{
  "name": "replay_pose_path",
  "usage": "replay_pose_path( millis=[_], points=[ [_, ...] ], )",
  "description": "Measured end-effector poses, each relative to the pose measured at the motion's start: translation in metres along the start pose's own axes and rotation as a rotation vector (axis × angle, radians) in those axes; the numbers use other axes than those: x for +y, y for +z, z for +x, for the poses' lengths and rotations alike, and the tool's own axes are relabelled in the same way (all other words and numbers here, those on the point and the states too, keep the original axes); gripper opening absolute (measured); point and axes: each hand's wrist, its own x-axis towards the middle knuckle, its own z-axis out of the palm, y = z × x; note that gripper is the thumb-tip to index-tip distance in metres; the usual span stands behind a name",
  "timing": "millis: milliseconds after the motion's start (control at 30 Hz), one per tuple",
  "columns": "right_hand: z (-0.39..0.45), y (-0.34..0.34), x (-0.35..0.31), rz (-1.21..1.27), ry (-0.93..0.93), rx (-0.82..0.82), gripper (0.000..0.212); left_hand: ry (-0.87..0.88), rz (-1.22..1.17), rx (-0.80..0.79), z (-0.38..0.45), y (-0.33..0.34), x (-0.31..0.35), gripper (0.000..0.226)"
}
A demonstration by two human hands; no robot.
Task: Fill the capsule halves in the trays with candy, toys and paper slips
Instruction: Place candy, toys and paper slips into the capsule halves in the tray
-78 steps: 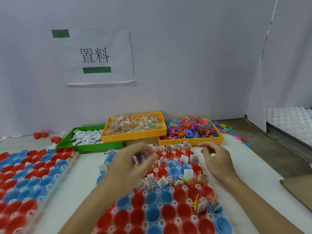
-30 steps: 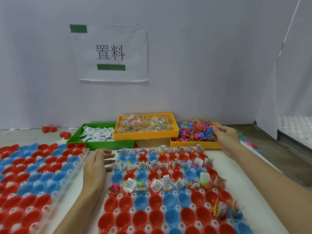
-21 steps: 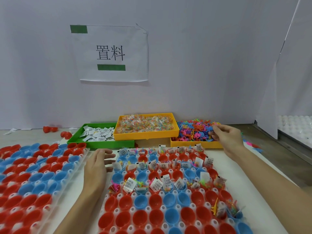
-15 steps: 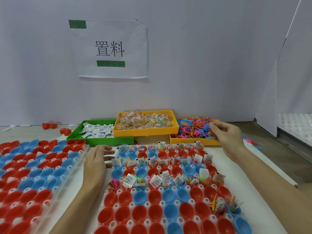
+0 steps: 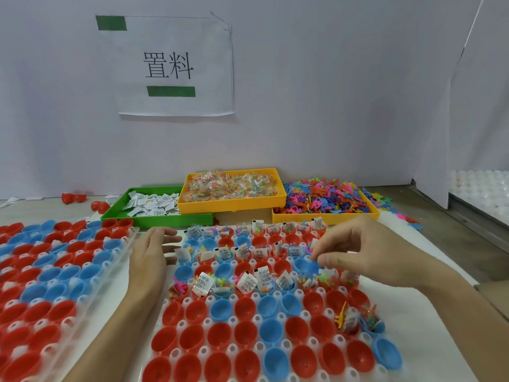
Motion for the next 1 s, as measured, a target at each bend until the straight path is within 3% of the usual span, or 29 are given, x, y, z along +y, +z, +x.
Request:
replay_pose_path(
  millis=[167,433,633,1000],
  points=[
    [-0.006,0.004,-0.015,-0.130,0.005,-0.182,0.015,0.006,-0.006,0.002,0.000,0.001,0.001,0.033],
    [-0.010,0.005,-0.024,-0.169,0.063,-0.291,0.021,0.008,-0.013,0.003,0.000,0.001,0.001,0.032],
    [-0.010,0.010,-0.023,-0.191,0.113,-0.338,0.010,0.011,-0.011,0.011,0.000,0.002,0.002,0.033],
    [-0.007,0.014,-0.019,-0.233,0.131,-0.353,0.008,0.012,-0.005,0.017,-0.002,0.003,0.003,0.033]
  ],
)
